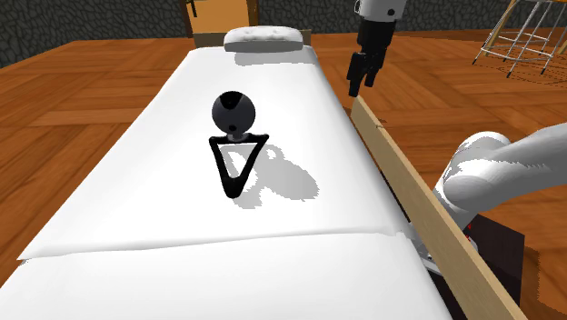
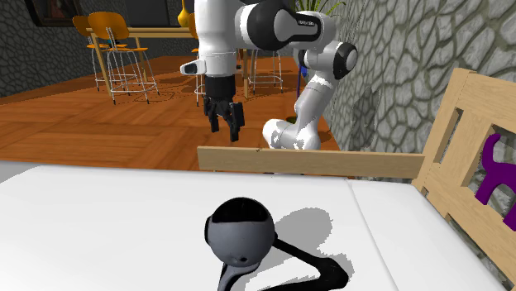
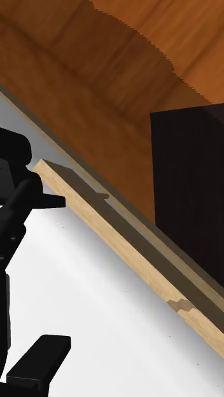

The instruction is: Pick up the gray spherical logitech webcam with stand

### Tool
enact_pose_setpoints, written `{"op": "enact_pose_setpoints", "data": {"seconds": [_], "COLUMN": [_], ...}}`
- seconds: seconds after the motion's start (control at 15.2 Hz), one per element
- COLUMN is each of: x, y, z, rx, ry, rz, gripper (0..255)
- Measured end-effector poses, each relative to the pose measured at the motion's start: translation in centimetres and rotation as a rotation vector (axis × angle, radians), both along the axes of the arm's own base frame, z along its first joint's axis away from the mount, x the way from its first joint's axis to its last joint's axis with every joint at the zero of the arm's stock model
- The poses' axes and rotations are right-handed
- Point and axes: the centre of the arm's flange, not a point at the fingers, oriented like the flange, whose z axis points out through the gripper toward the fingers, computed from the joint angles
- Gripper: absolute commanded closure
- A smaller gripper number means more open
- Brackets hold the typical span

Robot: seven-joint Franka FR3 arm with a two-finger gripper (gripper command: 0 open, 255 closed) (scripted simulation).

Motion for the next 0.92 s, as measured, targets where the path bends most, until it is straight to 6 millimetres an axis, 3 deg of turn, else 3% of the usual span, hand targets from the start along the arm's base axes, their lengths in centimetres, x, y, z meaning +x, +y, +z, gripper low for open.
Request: {"op": "enact_pose_setpoints", "data": {"seconds": [0.2,0.92], "x": [0.3,2.7], "y": [1.6,15.3], "z": [-0.2,-1.5], "rx": [0.0,0.0], "ry": [0.0,-0.001], "rz": [-0.016,-0.172], "gripper": [0,0]}}
